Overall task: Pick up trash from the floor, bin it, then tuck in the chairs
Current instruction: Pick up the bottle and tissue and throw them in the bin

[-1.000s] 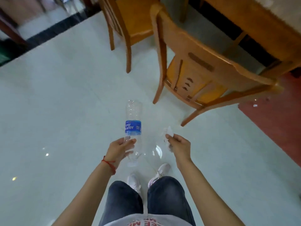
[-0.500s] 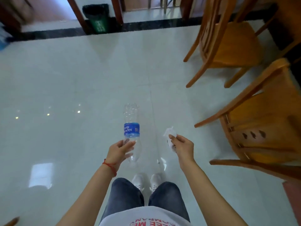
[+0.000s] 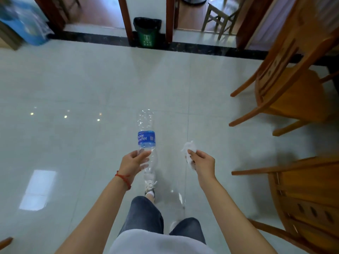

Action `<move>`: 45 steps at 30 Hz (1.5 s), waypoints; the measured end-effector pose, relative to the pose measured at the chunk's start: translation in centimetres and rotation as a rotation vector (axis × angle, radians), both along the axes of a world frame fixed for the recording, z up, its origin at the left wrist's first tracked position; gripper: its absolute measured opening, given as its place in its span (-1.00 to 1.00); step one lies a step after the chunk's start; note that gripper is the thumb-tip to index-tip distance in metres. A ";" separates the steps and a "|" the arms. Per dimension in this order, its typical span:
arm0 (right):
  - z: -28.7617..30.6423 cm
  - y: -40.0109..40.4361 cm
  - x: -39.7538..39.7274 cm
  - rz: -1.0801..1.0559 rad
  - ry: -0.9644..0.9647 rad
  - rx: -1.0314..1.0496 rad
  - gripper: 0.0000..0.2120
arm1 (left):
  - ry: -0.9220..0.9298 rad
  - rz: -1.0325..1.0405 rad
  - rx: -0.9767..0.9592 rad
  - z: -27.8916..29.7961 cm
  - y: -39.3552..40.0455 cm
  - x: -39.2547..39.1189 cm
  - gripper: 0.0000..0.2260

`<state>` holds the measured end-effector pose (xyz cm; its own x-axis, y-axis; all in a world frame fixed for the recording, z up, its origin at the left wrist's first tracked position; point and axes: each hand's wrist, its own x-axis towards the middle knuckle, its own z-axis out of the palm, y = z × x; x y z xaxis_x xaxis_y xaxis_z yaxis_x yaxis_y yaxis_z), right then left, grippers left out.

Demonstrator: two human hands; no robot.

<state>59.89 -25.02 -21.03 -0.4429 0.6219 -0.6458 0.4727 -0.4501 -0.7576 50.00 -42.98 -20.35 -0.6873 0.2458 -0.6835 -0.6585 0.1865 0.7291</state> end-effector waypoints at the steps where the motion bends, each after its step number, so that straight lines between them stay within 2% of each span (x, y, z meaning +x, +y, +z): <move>1: -0.1 -0.1 -1.7 0.003 0.005 -0.001 -0.83 | 0.005 0.001 0.000 0.1 0.0 -1.7 -0.75; 8: 0.6 -0.4 -12.9 -0.026 0.024 -0.027 -0.63 | 0.044 0.002 0.021 1.5 -0.7 -13.4 -0.77; 15: 1.1 0.6 -20.8 0.006 -0.010 -0.013 -0.81 | 0.044 0.014 0.030 1.9 -0.2 -21.4 -0.80; 20: 0.9 3.2 -27.2 0.010 0.001 -0.002 -0.74 | 0.045 0.029 0.035 1.7 2.2 -27.2 -0.83; 24: 1.0 6.4 -33.5 0.011 0.033 0.006 -0.76 | 0.057 0.041 0.030 1.6 5.2 -33.4 -0.77; 27: 1.3 9.2 -38.8 -0.003 0.073 -0.002 -0.68 | 0.062 0.070 0.033 2.0 8.0 -38.8 -0.74; 29: 1.5 11.1 -42.3 0.007 0.076 0.002 -0.73 | 0.065 0.068 0.030 2.5 9.8 -42.1 -0.75; 31: 2.2 12.7 -45.7 0.025 0.060 0.002 -0.88 | 0.066 0.081 0.034 3.0 11.4 -45.1 -0.82; 34: 3.1 15.0 -50.8 0.057 0.072 0.001 -0.81 | 0.079 0.097 0.054 3.6 13.6 -49.4 -0.92; 38: 3.2 16.7 -56.7 0.096 0.073 -0.014 -0.88 | 0.082 0.083 0.048 3.8 15.2 -54.7 -0.92; 45: 1.7 18.2 -68.8 0.052 0.052 -0.015 -0.83 | 0.071 0.047 0.016 2.7 16.6 -67.0 -0.92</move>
